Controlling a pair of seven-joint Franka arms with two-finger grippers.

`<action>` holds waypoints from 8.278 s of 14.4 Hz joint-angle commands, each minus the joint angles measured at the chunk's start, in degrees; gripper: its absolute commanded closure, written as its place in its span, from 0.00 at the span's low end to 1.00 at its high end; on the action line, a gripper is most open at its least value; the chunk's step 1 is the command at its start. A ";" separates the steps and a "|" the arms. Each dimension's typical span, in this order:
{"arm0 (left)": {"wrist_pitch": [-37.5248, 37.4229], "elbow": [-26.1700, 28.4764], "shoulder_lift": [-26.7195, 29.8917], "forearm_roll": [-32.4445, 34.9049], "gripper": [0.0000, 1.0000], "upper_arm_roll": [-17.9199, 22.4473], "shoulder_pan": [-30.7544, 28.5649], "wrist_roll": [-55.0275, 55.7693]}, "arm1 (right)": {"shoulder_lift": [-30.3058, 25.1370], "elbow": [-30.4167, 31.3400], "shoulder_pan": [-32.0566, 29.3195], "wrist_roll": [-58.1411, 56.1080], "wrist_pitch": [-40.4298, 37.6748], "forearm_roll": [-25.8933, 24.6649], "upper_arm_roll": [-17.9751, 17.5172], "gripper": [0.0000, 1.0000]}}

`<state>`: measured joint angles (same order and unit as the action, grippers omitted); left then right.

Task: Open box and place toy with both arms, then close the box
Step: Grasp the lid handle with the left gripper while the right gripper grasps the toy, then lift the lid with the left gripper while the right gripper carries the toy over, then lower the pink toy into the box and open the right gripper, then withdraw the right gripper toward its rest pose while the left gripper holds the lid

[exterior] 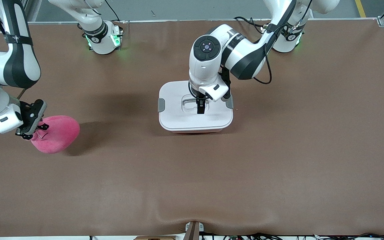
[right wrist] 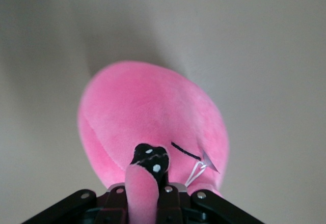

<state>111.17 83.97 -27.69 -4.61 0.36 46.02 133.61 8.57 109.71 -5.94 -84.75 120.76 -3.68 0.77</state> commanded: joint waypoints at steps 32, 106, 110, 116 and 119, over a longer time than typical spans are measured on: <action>6.00 6.11 0.26 5.13 1.00 0.34 4.16 6.66 | 0.48 -7.50 12.62 -36.01 2.29 -4.67 -0.07 1.00; 1.69 17.19 18.28 5.66 1.00 0.16 -32.75 -44.49 | 3.56 -18.39 40.16 48.80 -27.77 -17.95 0.29 0.00; 1.60 16.75 18.46 5.66 1.00 -0.53 -32.13 -42.13 | 1.98 -18.04 31.37 48.98 -27.77 -12.69 0.29 0.00; 1.77 15.43 17.67 5.75 1.00 -5.19 -32.05 -34.04 | -0.74 -17.08 16.60 48.98 -28.30 -2.40 0.29 0.00; 1.77 14.64 17.40 5.83 1.00 -6.69 -31.61 -30.26 | -2.94 -15.50 11.50 49.07 -28.47 -0.02 0.29 0.00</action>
<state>113.11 99.42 -10.58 1.96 -5.62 14.18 101.24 8.87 91.44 8.78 -36.62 92.43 -6.16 2.25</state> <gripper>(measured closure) 0.930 0.000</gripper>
